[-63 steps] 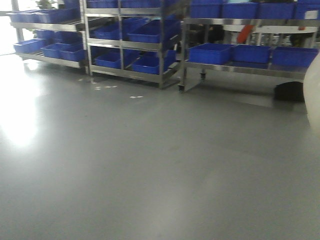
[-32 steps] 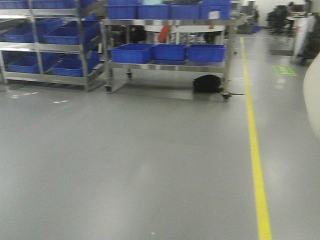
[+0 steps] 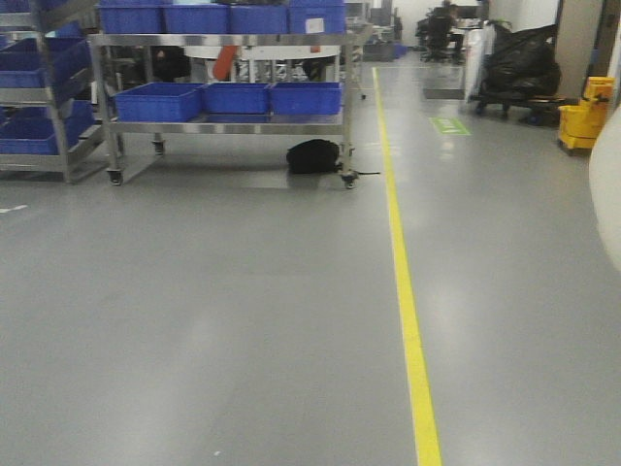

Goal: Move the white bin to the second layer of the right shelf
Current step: 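Drive the base along the aisle past the blue-crate racks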

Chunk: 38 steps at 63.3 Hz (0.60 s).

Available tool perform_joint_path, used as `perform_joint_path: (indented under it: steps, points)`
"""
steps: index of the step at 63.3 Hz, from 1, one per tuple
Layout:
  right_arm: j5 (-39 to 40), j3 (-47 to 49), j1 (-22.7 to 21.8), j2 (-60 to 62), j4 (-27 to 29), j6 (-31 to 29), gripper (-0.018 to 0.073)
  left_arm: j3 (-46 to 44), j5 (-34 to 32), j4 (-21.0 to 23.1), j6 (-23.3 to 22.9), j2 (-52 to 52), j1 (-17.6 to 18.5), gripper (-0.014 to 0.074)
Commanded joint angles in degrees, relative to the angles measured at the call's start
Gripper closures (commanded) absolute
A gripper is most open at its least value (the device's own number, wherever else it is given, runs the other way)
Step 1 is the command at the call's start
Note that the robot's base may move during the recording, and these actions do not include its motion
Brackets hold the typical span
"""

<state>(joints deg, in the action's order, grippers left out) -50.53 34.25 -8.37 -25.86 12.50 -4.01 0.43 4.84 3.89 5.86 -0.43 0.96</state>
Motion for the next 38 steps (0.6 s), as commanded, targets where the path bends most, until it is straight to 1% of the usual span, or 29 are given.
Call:
perform_joint_path:
  steps: [1, 38]
  points:
    - [4.8, 2.21, -0.37, -0.22, 1.39, -0.37, 0.0501, 2.11, -4.84, 0.35, -0.15, -0.75, 0.11, 0.0512]
    - [4.8, 2.21, -0.37, -0.22, 1.39, -0.37, 0.0501, 2.11, -4.84, 0.35, -0.15, -0.75, 0.11, 0.0512]
